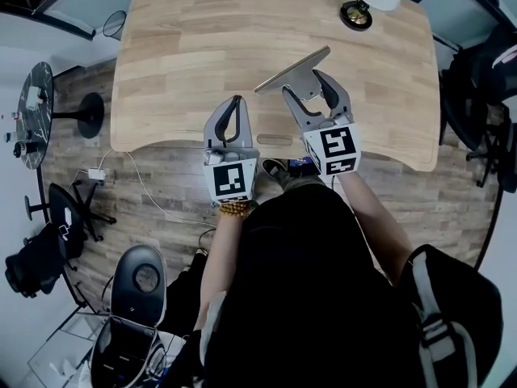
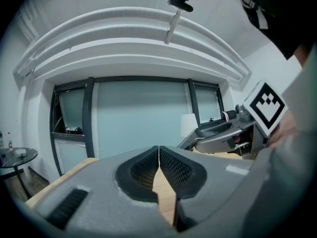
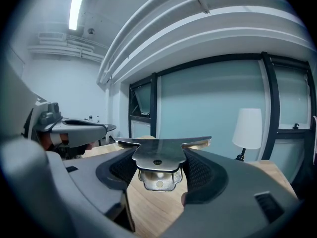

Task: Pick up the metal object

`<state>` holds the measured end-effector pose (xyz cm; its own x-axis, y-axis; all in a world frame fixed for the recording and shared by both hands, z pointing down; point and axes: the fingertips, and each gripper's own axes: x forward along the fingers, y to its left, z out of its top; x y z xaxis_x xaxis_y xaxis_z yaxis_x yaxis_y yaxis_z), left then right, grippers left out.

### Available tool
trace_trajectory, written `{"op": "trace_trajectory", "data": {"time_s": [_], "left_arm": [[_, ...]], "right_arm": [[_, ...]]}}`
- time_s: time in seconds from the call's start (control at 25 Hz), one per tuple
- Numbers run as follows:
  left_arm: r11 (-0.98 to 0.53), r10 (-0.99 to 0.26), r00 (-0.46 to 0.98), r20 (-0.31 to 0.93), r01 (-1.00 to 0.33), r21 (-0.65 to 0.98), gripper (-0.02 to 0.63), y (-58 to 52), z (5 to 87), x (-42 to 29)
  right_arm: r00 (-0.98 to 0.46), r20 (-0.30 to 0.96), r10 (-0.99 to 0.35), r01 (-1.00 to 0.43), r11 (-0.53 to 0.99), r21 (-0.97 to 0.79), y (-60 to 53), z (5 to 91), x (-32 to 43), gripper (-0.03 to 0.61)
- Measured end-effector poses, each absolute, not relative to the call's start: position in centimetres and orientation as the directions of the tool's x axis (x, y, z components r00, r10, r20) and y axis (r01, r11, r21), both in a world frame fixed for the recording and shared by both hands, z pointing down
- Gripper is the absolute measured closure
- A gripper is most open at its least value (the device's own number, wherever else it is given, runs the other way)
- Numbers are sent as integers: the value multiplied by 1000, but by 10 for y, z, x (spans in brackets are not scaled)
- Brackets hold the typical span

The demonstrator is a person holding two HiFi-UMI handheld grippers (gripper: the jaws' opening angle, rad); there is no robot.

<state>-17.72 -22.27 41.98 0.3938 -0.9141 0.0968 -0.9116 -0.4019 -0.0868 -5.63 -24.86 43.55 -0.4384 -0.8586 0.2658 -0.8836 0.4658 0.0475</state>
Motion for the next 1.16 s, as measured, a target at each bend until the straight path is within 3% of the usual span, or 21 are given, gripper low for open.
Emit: {"op": "trace_trajectory", "data": {"time_s": [1.16], "left_arm": [[-402, -912, 388, 133, -909, -107, 594, -215, 434, -181]], "right_arm": [[-447, 347, -825, -869, 492, 51, -241, 471, -53, 293]]}}
